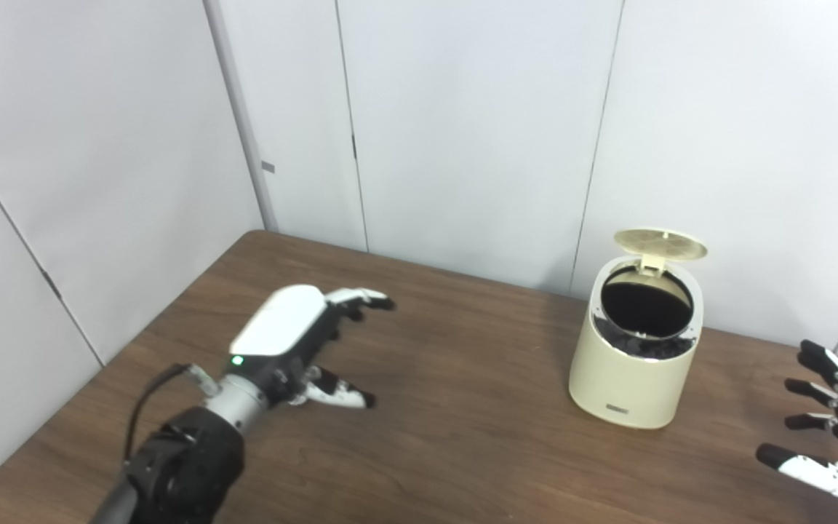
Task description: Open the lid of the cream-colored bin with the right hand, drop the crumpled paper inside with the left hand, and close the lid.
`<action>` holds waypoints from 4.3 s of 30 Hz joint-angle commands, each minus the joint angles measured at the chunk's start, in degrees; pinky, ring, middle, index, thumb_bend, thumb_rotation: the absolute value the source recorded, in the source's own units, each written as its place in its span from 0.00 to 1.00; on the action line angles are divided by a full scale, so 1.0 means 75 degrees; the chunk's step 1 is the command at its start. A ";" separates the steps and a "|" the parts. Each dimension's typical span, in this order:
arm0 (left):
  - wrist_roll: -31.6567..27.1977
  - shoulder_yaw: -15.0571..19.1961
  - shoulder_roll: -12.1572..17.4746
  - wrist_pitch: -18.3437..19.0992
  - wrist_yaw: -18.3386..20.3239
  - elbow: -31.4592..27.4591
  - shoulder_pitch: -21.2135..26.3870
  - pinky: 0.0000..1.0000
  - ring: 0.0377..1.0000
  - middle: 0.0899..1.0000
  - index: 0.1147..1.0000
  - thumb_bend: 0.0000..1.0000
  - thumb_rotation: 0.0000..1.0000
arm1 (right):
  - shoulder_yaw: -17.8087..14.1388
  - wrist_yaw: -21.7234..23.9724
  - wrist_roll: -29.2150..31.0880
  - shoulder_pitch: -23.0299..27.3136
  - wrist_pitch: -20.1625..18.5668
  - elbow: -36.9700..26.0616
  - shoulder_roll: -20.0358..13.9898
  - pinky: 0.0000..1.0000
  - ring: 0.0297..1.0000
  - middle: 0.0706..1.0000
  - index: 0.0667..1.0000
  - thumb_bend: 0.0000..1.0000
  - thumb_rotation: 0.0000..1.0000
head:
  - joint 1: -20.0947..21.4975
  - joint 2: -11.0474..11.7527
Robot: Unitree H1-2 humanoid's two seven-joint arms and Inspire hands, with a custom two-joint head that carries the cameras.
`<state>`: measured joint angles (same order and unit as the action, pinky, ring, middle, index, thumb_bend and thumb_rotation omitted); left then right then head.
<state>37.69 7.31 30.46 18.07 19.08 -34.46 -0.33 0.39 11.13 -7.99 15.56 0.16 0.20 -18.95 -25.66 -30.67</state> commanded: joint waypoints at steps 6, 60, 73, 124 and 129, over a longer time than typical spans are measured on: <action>0.1336 0.0137 0.0644 0.0286 0.0508 -0.0080 0.0003 0.52 0.70 0.79 0.79 0.84 0.06 | -0.0022 -0.0025 0.0051 0.0350 -0.0008 -0.0278 -0.0056 0.66 0.84 0.94 0.93 0.92 0.39 | 0.0018 -0.0020; 0.2736 -0.0351 0.0680 -0.0192 -0.0117 0.2798 0.0033 0.53 0.67 0.71 0.71 0.84 0.10 | -0.0076 -0.0015 -0.0118 0.0179 -0.0142 -0.0551 -0.0270 0.62 0.84 0.94 0.92 0.92 0.45 | 0.0087 -0.0274; 0.2627 -0.0488 0.0703 -0.0163 -0.0254 0.3000 -0.0018 0.54 0.67 0.71 0.71 0.82 0.10 | -0.0107 -0.0017 -0.0098 0.0176 -0.0246 -0.0642 -0.0265 0.61 0.83 0.93 0.91 0.90 0.43 | 0.0101 -0.0323; 0.1707 -0.1549 0.0888 -0.0205 -0.1211 0.4118 -0.0032 0.20 0.26 0.41 0.43 0.53 0.00 | -0.0162 -0.0037 -0.0100 0.0172 -0.0338 -0.0817 -0.0384 0.57 0.80 0.91 0.89 0.91 0.47 | 0.0207 -0.0533; 0.1799 -0.1650 0.0946 -0.0172 -0.1274 0.4132 -0.0036 0.22 0.29 0.39 0.43 0.52 0.00 | -0.0170 -0.0021 -0.0032 0.0166 -0.0342 -0.0813 -0.0359 0.59 0.81 0.92 0.90 0.90 0.47 | 0.0204 -0.0529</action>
<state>49.82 -2.92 37.26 16.83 7.46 -5.80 0.86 -0.14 11.22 -8.87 15.09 -3.94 -3.97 -20.87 -24.17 -34.63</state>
